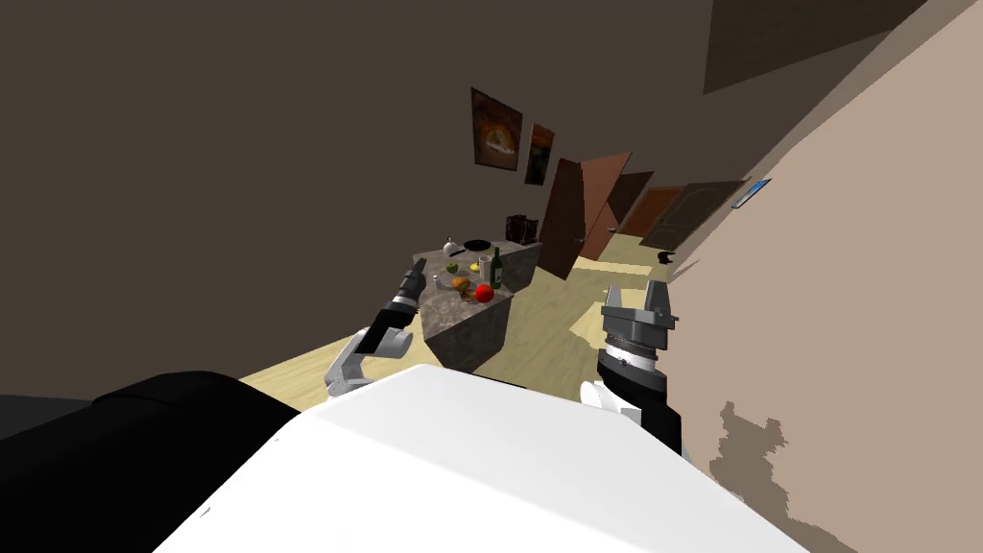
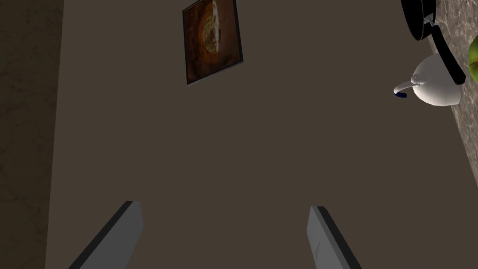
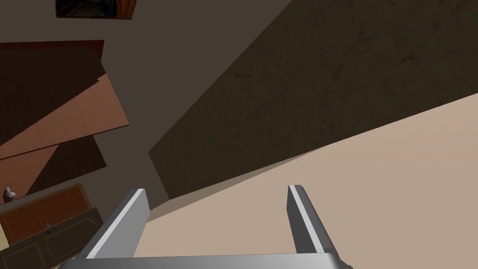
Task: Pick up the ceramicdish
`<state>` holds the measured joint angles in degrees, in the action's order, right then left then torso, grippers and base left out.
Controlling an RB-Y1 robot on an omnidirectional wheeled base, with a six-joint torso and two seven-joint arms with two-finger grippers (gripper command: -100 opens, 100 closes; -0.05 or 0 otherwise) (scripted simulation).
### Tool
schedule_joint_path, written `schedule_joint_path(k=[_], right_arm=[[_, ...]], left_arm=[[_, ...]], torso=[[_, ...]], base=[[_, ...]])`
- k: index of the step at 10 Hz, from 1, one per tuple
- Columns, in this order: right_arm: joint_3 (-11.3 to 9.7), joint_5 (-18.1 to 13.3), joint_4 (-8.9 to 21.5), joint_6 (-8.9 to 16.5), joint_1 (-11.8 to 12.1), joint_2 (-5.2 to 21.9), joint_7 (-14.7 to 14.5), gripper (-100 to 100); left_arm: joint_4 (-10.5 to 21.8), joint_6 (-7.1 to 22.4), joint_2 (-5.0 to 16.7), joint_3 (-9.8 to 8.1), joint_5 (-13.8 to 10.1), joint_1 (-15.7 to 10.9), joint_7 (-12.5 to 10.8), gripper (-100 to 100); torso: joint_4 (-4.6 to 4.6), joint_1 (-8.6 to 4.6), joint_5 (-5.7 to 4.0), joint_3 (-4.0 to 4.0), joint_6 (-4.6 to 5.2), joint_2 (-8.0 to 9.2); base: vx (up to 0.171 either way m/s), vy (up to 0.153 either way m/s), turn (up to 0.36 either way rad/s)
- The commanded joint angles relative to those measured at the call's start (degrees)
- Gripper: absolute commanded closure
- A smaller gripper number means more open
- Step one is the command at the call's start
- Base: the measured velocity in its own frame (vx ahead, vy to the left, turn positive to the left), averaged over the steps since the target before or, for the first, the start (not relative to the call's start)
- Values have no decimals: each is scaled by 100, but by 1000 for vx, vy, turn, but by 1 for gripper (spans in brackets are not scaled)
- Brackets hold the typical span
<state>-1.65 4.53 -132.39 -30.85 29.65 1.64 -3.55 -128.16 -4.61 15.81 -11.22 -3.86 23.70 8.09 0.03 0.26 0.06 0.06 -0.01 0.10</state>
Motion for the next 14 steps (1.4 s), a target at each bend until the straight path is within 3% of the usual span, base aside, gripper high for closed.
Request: schedule_joint_path(k=[1,6,9,10,14], right_arm=[[0,0,0,0,0,0,0,0],[0,0,0,0,0,0,0,0],[1,0,0,0,1,1,0,0],[1,0,0,0,0,1,0,0],[1,0,0,0,1,1,0,0]], left_arm=[[144,228,147,-81,18,-34,16,-100],[545,831,754,-175,67,150,21,-100],[860,1134,1202,-134,90,375,-3,-100],[860,1134,1202,-134,90,375,-3,-100],[1302,1480,1820,-16,111,742,-53,-100]], torso=[[0,0,0,0,0,0],[-2,9,2,-6,1,-10],[-3,10,3,-9,1,-16],[-4,10,2,-9,0,-17],[-4,7,2,-11,0,-20]], base=[[-43,57,-248],[-22,63,-346],[-19,69,-403],[-18,60,-91],[-22,53,-360]])
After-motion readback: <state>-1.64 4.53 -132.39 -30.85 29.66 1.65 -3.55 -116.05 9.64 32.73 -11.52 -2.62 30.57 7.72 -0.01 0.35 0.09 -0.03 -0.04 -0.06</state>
